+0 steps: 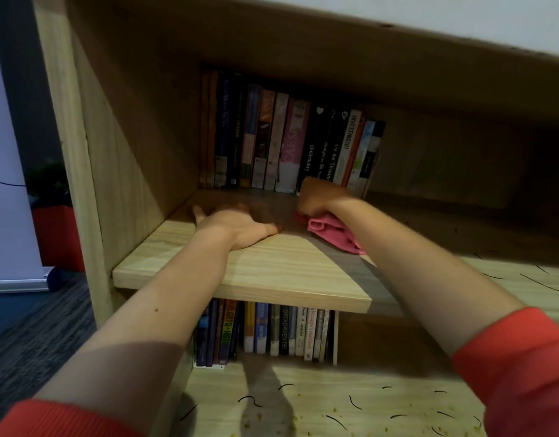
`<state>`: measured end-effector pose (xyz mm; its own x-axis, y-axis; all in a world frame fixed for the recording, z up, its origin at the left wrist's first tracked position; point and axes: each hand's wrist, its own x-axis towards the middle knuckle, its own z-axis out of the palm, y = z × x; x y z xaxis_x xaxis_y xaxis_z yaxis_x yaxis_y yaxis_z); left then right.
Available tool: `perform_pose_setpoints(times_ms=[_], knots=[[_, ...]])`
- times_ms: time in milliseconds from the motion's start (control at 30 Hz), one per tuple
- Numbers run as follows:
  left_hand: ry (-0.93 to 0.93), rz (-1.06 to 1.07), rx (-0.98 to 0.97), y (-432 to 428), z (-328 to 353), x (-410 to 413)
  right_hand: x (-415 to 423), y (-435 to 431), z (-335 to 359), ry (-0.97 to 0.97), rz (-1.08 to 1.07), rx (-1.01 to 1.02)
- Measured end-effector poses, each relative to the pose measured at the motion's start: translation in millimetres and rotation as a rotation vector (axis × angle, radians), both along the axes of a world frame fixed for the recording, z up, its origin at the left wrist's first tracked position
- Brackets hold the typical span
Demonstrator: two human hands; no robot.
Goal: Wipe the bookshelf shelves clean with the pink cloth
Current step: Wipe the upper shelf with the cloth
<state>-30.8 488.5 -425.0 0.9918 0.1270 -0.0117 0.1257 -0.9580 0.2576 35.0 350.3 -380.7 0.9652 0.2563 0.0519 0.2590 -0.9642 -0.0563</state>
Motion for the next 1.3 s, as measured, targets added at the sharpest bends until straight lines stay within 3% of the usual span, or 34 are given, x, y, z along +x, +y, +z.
perform_pose_setpoints(times_ms=[100, 267, 333, 433, 500, 567, 700, 833, 933, 1067, 1200, 1300], knots=[[-0.01, 0.007, -0.029, 0, 1, -1, -7, 5, -2, 0.061, 0.009, 0.186], [-0.073, 0.03, -0.109, 0, 2, -1, -30, -13, 18, 0.301, -0.028, 0.737], [-0.058, 0.025, -0.117, -1, 1, -2, -42, -34, 22, 0.189, -0.042, 0.709], [-0.039, 0.018, -0.097, -1, 1, -4, -71, -48, 10, 0.056, -0.015, 0.355], [-0.04, 0.015, -0.091, -1, 2, -6, -83, -41, -12, 0.019, 0.059, 0.287], [-0.058, 0.012, -0.113, -2, 3, -8, -92, -25, -27, -0.016, 0.125, 0.385], [-0.117, -0.005, -0.189, -3, 4, -12, -110, -23, -34, 0.076, 0.214, 0.815], [-0.212, -0.091, -0.243, 0, 1, -12, -107, -77, -41, -0.156, 0.101, 0.427], [-0.239, -0.127, -0.239, -5, 1, -12, -98, -107, -46, -0.179, -0.023, 0.29], [-0.195, -0.108, -0.178, -20, 10, -2, -91, -103, -48, -0.136, -0.112, 0.216], [-0.09, -0.249, -0.059, -50, 23, -1, -88, -100, -48, -0.187, -0.166, 0.198], [-0.077, -0.203, -0.083, -34, 22, 8, -88, -102, -47, -0.164, -0.181, 0.19]])
